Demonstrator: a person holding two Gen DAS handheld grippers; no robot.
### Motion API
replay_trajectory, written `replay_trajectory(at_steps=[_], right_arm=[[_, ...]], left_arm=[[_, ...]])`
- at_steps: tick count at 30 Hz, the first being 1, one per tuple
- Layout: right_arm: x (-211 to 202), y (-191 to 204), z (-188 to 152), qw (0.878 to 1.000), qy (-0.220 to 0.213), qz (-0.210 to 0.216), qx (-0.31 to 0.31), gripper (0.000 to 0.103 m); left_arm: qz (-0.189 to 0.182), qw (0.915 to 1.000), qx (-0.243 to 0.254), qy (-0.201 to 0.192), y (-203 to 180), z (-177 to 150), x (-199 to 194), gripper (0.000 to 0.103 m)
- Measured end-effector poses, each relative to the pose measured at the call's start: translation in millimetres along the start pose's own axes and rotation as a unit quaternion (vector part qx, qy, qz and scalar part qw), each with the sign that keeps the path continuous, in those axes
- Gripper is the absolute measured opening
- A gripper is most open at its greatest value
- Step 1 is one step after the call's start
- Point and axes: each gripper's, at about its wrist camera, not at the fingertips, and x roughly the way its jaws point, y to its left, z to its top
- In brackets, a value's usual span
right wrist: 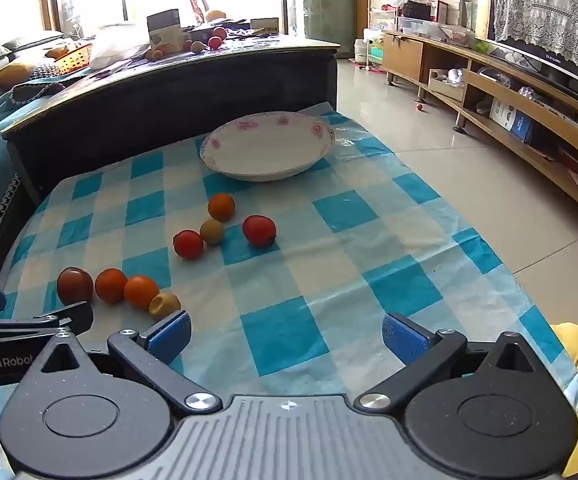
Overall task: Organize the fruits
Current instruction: 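Move both tools toward the row of fruits on the checkered cloth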
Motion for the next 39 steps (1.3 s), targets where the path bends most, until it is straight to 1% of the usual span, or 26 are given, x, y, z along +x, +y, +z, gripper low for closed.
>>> replay_trajectory(at_steps=[1,2,8,9,22,25,39], right_arm=[[0.8,-0.6,0.2,1.000,0.001,0.000,0.001,0.096],[1.7,-1.4,0.5,1.000,0.001,0.001,0.004,0.096],[4.0,3.2,-3.1,1.000,0.001,-0.001,-0.008,0.095],[2.5,3.7,-3.3,1.000,0.001,-0.002,-0.009,0.095],[8.4,2.9,-4.8,1.000,0.011,0.004,-0.010,0.094],[8.5,3.7,-4.7,1.000,0.012,0.007,-0.011,0.092],[8.8,4.2,-5.0,1.000,0.014,0.010,-0.011,0.092]], left_arm=[[-0.003,1.0000,0.000,0.001,-1.5,-0.4,0.0,0.103],[-0.011,0.9999,-0.011,0.006,3.5,0.9,1.4,0.103],[-0.016,0.9998,-0.006,0.008,7.4,2.8,4.0,0.103],[-0.009,0.9999,-0.005,0.007,0.6,-2.0,3.4,0.103],[-0.006,0.9999,-0.001,0.011,-1.4,-3.1,6.0,0.103],[-0.005,0.9999,-0.001,0.011,-1.7,-3.5,6.0,0.103],[-0.004,0.9999,0.001,0.011,-0.4,-4.0,5.7,0.103]])
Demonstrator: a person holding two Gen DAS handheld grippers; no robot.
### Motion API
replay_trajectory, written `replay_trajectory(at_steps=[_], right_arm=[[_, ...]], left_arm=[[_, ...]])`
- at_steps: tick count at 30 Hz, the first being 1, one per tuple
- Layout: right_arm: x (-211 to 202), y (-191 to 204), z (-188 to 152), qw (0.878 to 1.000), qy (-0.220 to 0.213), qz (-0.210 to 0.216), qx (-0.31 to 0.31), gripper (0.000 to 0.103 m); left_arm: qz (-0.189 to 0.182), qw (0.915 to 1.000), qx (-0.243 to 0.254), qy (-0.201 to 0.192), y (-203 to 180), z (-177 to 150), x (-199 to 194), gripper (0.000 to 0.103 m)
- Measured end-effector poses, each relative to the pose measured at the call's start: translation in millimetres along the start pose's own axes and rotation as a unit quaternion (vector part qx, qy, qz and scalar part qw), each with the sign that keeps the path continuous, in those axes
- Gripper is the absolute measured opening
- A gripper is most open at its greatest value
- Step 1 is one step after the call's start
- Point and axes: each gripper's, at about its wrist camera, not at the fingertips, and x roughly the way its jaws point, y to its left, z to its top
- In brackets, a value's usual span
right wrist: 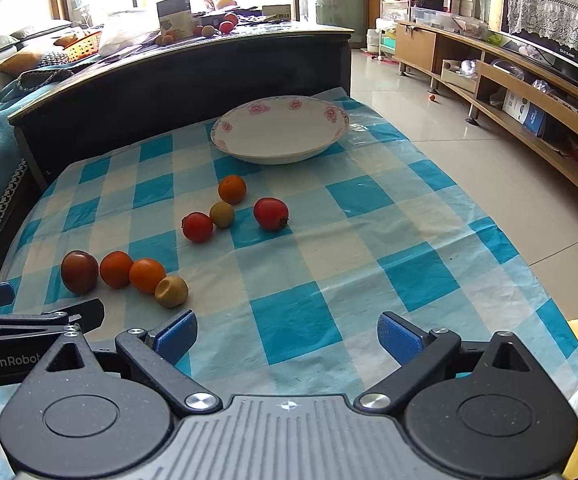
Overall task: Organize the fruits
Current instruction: 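Move both tools toward the row of fruits on the checkered cloth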
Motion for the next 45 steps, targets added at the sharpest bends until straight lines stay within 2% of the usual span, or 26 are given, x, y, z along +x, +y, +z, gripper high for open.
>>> replay_trajectory(at_steps=[37,45], right_arm=[[7,8,1,1.000,0.015,0.027,-0.005,0.088],[13,15,5,0.999,0.019,0.046,-0.013,0.086]], left_arm=[[0.012,0.9999,-0.005,0.001,9,-2,2,0.103],[0.015,0.9997,-0.018,0.004,19,-2,6,0.103]])
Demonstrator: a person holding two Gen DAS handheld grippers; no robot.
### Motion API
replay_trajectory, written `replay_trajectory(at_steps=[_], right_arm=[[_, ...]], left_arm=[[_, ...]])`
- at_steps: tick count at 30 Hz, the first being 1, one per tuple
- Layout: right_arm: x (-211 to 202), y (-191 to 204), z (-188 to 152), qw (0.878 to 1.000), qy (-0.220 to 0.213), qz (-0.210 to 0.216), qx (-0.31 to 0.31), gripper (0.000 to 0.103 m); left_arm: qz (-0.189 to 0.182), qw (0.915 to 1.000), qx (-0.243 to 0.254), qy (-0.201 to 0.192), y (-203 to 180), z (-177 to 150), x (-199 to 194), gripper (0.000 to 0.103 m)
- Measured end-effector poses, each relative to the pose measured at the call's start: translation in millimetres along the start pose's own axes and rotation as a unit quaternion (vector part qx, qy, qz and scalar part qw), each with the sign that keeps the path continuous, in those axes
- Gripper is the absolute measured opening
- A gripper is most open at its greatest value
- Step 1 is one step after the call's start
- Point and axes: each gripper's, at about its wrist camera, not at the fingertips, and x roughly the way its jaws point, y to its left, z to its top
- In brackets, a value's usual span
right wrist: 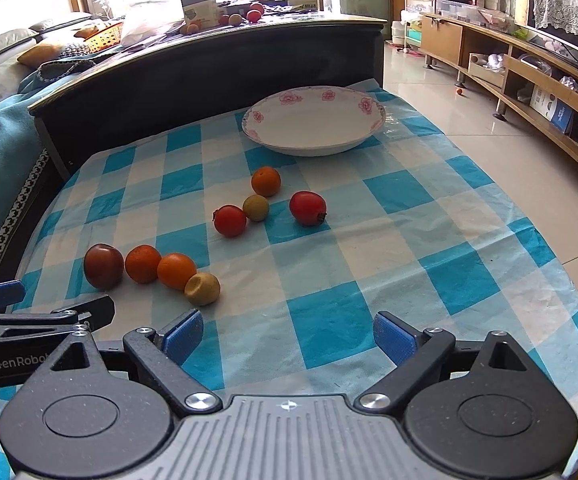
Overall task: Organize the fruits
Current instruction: 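Move both tools toward the row of fruits on the checkered cloth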
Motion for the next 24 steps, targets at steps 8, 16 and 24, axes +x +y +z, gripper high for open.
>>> replay_trajectory(at_steps=[8,16,24], right_arm=[[15,12,11,0.999,0.011,0.031,-0.029,0.080],[36,22,22,0.993,0.028,0.075,-0.085,0.067],[55,27,28,0.984,0.047,0.116,-0.123,0.051]], left_arm=[[-0.002,1.0000,-0.004,-0.001,15,3,11,0.103],[-0.001,0.9991,0.042,-0.009,18,0,24,0.103],[-0.027,0.9976,0.063,-0.007,22,3,38,0.103]])
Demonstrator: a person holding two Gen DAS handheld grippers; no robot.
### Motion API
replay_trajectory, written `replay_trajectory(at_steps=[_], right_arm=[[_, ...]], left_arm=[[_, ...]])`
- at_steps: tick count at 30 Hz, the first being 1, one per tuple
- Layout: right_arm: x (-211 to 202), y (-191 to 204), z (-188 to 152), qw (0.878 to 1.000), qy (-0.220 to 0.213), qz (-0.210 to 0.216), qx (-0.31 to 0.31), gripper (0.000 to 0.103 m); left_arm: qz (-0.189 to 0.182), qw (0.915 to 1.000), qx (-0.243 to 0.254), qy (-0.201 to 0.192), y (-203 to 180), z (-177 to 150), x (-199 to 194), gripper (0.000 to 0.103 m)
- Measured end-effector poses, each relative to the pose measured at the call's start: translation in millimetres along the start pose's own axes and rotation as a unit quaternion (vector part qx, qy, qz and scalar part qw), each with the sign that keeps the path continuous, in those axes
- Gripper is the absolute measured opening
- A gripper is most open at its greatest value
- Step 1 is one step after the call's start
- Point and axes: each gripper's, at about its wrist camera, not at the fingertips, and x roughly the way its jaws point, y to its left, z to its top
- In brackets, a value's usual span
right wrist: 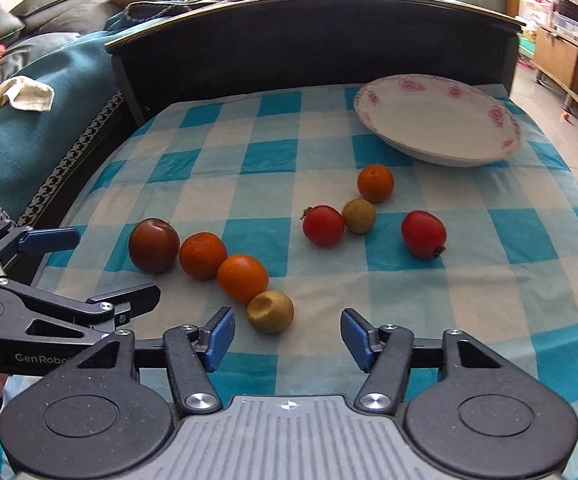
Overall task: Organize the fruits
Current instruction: 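Move both tools toward the row of fruits on the checkered cloth, then grasp the dark red tomato with the left tool while the right tool grasps the small yellow fruit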
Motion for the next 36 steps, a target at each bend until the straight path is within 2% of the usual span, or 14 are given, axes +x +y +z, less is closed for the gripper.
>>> replay_trajectory(at_steps=[5,12,16,20,21,22,33,36], right_arm=[[9,2,4,1.000,0.012,0.016,-0.021,0.038],[15,1,3,0.999,0.020,0.030,-0.026,0.035],[13,-1,3,0.999,0.020,0.030,-0.027,0.030],[13,-2,3,0.999,0.017,0.032,-0.026,0.028],[13,-2,3,0.999,0.014,0.032,-0.027,0.024],[13,-2,3,0.999,0.012,0.033,-0.026,0.024],[17,0,5,0.999,0.009,0.026,-0.040,0.025],[17,1,5,0.999,0.008,0.022,-0.043,0.023]], left_arm=[[-0.009,0.9994,0.032,-0.010,-2,2,5,0.103],[-0.031,0.9980,0.054,-0.007,-5,6,14,0.098],[-0.044,0.9969,0.066,-0.001,-6,9,21,0.082],[-0.065,0.9965,0.053,0.006,-2,12,26,0.077],[-0.066,0.9964,0.053,0.007,-3,12,26,0.076],[-0.069,0.9962,0.052,0.009,-4,12,26,0.073],[-0.060,0.9970,0.046,0.015,-4,10,27,0.071],[-0.056,0.9976,0.037,0.016,-3,12,25,0.063]])
